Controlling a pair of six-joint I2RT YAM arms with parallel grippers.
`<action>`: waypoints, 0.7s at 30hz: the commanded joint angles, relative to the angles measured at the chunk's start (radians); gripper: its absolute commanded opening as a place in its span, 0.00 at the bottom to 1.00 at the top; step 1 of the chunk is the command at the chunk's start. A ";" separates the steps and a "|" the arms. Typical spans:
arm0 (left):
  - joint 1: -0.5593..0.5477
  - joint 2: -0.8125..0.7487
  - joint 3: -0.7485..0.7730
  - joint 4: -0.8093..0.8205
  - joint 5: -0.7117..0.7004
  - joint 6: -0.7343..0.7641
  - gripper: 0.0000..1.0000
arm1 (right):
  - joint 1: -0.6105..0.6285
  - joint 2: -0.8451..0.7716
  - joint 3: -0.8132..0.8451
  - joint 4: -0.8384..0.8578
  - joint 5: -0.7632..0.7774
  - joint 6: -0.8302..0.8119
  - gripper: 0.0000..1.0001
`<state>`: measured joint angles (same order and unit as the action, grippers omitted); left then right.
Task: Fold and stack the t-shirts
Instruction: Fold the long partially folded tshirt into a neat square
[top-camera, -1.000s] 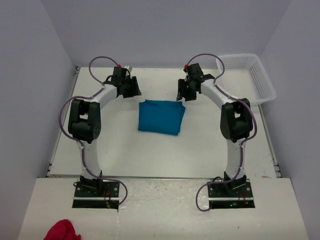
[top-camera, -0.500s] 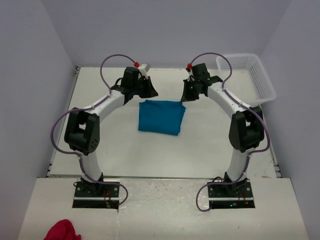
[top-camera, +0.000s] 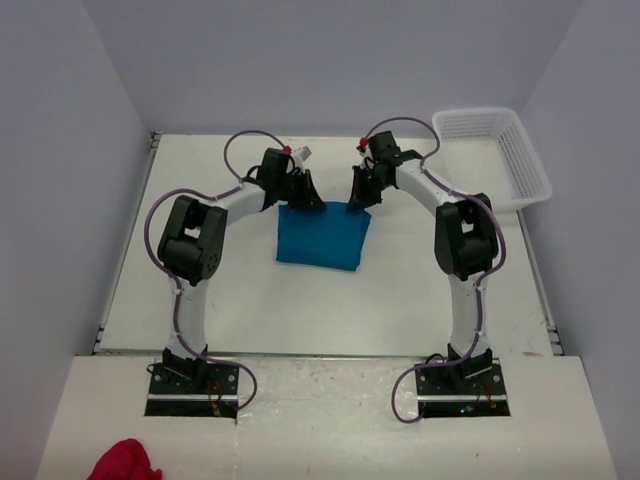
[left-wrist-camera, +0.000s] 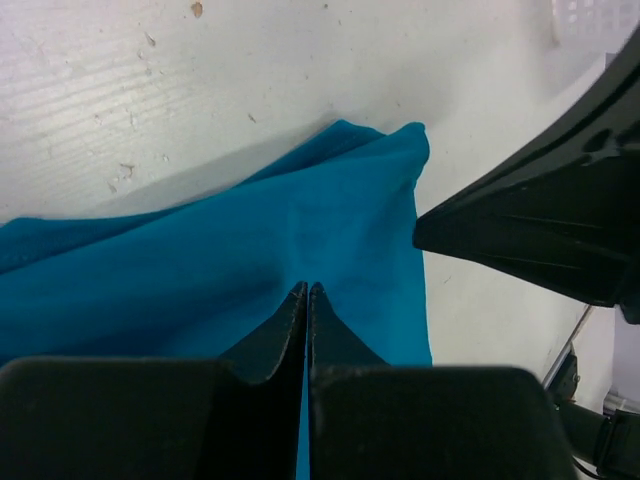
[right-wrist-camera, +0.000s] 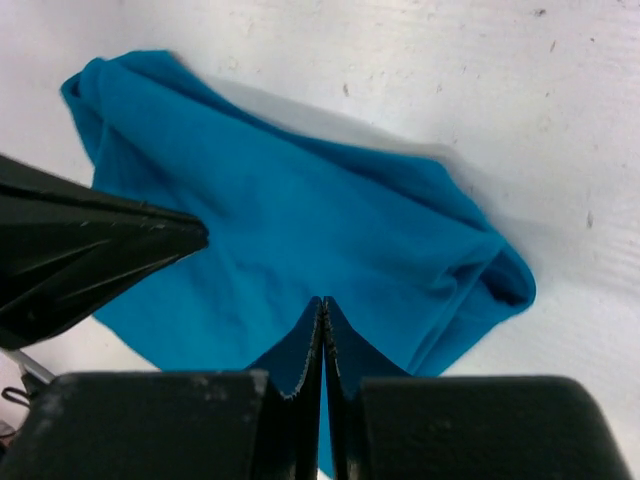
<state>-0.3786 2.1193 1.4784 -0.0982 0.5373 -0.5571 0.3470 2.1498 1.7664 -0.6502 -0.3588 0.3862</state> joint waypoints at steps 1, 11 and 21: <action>0.024 0.027 0.060 0.054 0.039 -0.006 0.00 | 0.001 0.067 0.096 -0.058 0.009 0.025 0.00; 0.113 0.148 0.143 0.006 0.041 0.010 0.00 | -0.017 0.242 0.307 -0.184 0.118 0.049 0.00; 0.184 0.252 0.240 -0.035 0.030 0.063 0.00 | -0.065 0.283 0.369 -0.210 0.201 0.063 0.00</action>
<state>-0.2146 2.3497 1.6802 -0.1066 0.5732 -0.5385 0.3061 2.4195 2.0830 -0.8280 -0.2234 0.4381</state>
